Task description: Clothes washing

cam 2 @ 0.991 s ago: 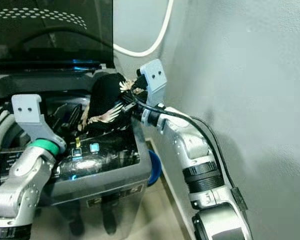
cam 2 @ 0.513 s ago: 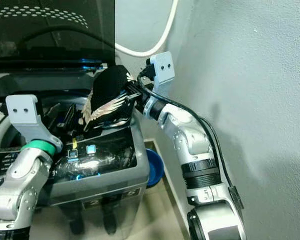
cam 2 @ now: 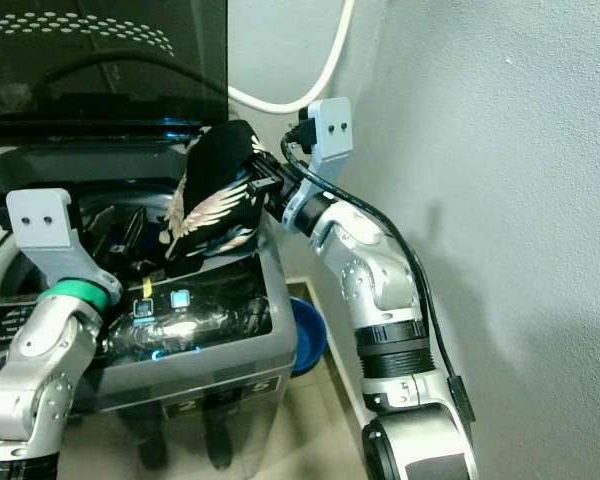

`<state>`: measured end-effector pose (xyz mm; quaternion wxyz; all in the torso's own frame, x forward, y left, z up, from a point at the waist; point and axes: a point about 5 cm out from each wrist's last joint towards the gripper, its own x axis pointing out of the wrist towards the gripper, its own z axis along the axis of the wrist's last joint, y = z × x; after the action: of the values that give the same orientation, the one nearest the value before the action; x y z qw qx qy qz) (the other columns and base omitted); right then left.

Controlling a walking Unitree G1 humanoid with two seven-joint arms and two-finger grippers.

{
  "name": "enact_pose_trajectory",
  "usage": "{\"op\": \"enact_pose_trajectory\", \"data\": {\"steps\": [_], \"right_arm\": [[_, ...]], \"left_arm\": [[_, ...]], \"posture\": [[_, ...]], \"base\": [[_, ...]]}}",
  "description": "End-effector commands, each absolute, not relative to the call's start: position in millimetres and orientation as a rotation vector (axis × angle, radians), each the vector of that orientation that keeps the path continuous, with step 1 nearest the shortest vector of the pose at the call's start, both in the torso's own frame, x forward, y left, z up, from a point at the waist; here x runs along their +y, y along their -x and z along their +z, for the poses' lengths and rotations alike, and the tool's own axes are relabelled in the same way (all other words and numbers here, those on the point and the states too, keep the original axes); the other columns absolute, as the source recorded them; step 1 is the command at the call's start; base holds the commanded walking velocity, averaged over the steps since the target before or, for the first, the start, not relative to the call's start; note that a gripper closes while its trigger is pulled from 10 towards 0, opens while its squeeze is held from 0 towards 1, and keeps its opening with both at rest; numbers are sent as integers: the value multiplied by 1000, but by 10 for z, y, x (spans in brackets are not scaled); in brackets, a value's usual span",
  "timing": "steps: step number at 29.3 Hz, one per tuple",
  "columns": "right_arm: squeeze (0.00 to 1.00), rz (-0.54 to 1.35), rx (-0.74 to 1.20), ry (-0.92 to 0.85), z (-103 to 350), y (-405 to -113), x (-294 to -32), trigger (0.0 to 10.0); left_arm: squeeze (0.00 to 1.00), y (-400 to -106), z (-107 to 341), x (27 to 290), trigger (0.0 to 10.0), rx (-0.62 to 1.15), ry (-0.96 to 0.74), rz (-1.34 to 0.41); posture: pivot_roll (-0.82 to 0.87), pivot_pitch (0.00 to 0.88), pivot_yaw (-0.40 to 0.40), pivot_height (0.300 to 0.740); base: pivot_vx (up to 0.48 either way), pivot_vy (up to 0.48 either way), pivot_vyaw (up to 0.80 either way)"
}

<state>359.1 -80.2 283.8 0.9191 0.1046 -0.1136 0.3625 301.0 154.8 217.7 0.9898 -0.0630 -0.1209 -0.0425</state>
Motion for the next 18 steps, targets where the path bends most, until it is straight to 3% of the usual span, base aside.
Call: {"op": "enact_pose_trajectory", "data": {"steps": [1, 15, 18], "right_arm": [[0, 746, -247, -216, 2856, -3570, -810, 10000], [0, 814, -276, -141, 2850, -3497, -714, 10000], [0, 809, -255, -215, 2831, -3500, -717, 10000]], "left_arm": [[0, -3003, 2154, 1554, 10000, -226, 122, -80], [0, -3004, 2166, 1545, 10000, -230, 123, -81], [0, -2999, 2168, 1545, 10000, -232, 123, -80]], "posture": [[105, 39, -59, 740], [114, 27, -61, 740], [116, 21, -64, 740]], "base": [[0, 0, 0], [0, 0, 800], [0, 0, 0]]}}
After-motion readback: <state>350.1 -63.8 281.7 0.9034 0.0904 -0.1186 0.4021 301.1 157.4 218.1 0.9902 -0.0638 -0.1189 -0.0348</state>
